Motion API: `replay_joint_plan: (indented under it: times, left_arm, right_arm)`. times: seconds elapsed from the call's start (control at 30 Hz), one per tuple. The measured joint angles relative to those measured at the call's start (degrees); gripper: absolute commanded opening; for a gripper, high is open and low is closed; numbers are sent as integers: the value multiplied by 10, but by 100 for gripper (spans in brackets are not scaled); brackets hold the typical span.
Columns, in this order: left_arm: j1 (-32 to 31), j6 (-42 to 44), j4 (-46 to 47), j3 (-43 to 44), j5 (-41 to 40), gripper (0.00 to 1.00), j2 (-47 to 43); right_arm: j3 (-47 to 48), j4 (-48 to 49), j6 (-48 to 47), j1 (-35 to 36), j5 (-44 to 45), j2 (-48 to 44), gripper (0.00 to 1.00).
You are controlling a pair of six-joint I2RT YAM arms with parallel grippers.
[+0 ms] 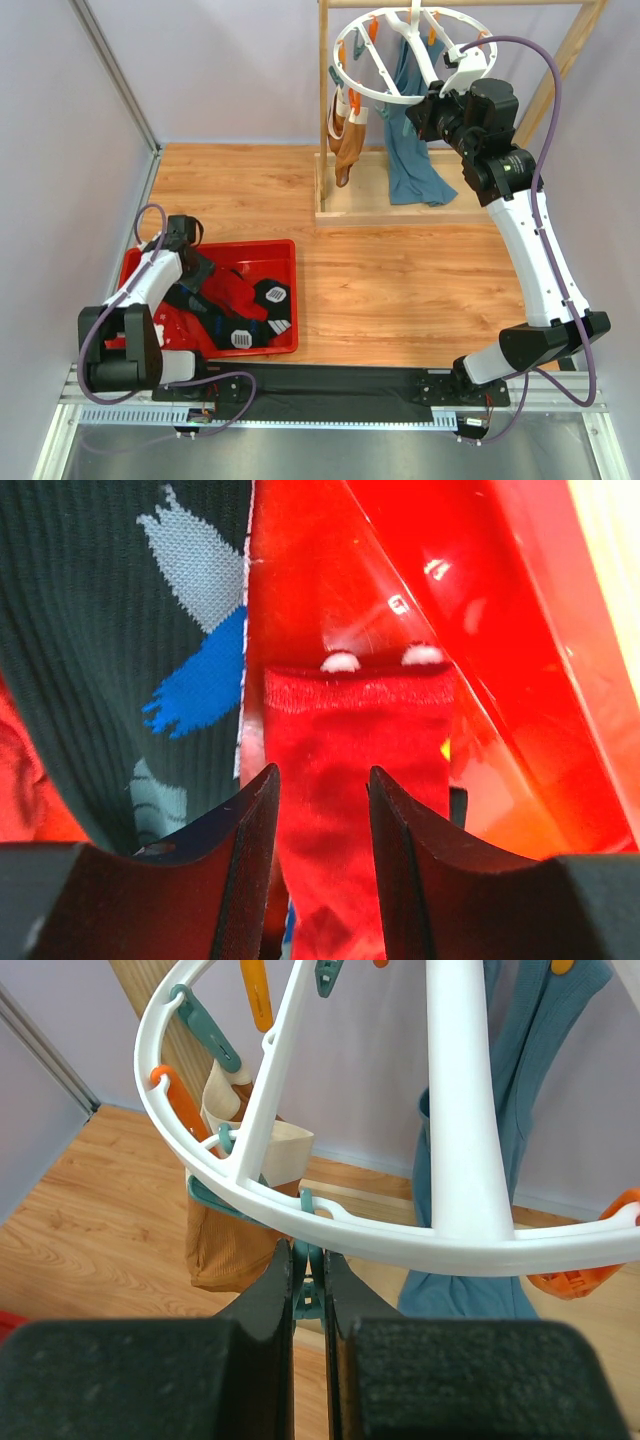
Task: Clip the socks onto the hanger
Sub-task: Pick up the sock from the bin.
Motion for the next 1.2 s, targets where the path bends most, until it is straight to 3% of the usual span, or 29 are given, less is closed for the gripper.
replay_joint_plan:
  times: [0.17, 0.3, 0.47, 0.57, 0.73, 0.87, 1.07, 1.2]
  left_arm:
    - [1, -19, 12, -3, -8, 50, 40]
    - [4, -35, 21, -5, -15, 46, 64]
    - [11, -46, 36, -4, -23, 27, 72]
    - [18, -49, 51, -5, -22, 0, 75]
    - [25, -40, 68, -15, -18, 0, 62]
    - [17, -11, 41, -23, -15, 0, -8]
    - [-129, 41, -2, 21, -45, 0, -189]
    - [-234, 98, 21, 54, -35, 0, -273]
  right_arm:
    - [0, 0, 0, 0, -2, 0, 0]
    - [0, 0, 0, 0, -2, 0, 0]
    - [0, 0, 0, 0, -3, 0, 0]
    - [0, 0, 0, 0, -3, 0, 0]
    - [0, 0, 0, 0, -4, 0, 0]
    - [0, 0, 0, 0, -6, 0, 0]
    - [0, -1, 0, 0, -9, 0, 0]
    - [0, -4, 0, 0, -15, 0, 0]
